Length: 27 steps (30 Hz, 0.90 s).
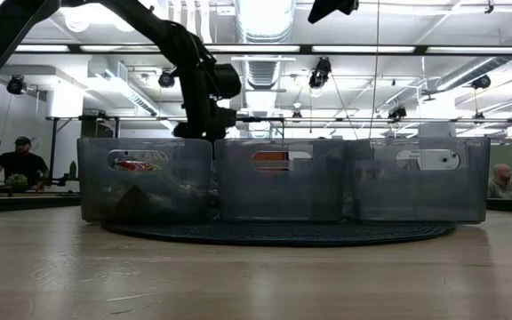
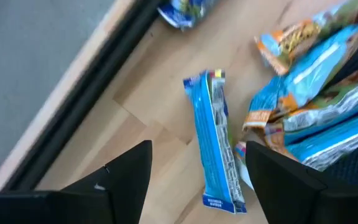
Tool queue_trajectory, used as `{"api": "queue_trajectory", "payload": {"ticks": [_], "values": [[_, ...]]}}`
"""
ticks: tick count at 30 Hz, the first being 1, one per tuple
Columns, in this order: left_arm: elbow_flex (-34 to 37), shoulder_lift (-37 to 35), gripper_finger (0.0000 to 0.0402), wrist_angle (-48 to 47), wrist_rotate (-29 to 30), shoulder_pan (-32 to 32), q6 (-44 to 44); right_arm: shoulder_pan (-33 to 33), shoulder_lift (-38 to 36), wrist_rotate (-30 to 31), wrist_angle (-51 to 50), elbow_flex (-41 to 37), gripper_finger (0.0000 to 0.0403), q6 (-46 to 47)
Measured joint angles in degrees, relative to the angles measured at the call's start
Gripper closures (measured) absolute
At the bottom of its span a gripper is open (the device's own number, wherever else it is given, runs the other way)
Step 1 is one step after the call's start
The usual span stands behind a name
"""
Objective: Pick and place Granola Bars by type
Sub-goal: Put the blue granola bar into the middle black bin
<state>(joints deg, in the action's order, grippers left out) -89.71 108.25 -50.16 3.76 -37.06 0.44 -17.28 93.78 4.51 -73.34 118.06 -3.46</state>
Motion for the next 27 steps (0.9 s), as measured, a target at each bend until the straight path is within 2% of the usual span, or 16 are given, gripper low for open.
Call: {"api": "queue_trajectory", "payload": {"ticks": [11,16,27], "values": [[10.5,0.0,0.0161,8.8,0.0,0.1,-3.6,0.0,-0.1,0.0,0.1,0.0,0.0392,0.3],[12.4,0.0,0.0161,11.4,-3.5,0.1,-3.4,0.0,-0.1,0.0,0.1,0.0,0.0392,0.3],[14.2,0.2,0.0161,14.4,-3.7,0.1,-3.9,0.0,-0.1,0.0,0.2,0.0,0.0392,0.5]]}}
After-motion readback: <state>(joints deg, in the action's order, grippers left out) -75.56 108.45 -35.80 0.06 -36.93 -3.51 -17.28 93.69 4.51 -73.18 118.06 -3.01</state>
